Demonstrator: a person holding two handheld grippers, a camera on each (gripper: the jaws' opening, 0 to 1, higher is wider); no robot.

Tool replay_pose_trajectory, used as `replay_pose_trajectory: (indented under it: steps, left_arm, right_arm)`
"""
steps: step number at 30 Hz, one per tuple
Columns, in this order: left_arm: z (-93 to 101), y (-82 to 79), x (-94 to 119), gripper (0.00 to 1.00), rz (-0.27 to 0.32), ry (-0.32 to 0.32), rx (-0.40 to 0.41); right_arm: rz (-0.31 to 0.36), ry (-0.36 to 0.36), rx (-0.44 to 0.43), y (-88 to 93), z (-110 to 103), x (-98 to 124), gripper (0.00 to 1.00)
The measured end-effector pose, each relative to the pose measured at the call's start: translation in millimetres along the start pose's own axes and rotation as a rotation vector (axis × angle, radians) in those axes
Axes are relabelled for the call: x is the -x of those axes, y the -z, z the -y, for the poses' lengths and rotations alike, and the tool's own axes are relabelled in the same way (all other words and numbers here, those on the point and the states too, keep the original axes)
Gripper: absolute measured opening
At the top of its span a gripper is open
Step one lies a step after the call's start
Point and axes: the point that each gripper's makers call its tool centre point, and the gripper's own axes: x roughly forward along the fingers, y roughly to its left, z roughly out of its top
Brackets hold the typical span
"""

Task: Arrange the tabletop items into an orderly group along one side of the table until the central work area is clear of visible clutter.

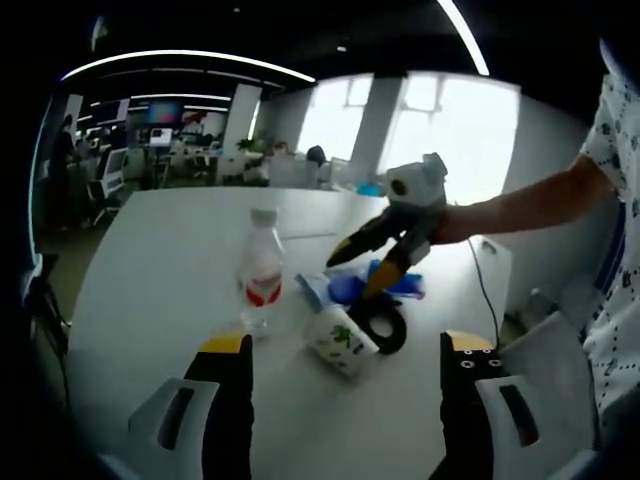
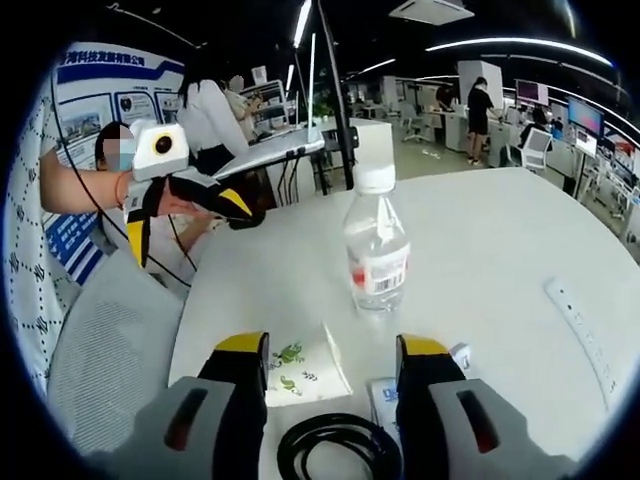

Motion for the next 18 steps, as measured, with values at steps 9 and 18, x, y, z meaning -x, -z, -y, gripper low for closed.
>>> replay_pose_trajectory:
  steps: [9, 18]
  left_arm:
    - [-1.6, 2.1, 1, 0.72, -0.001, -0.005, 0.005]
    - [-0.5, 4.6, 3, 0.71, -0.001, -0.008, 0.012]
  right_arm:
    - [-0.039, -0.037, 0.005, 6.6, -2, -12, 0.44]
    - [-0.076, -0.080, 0.009, 13.1, -5, -20, 0.39]
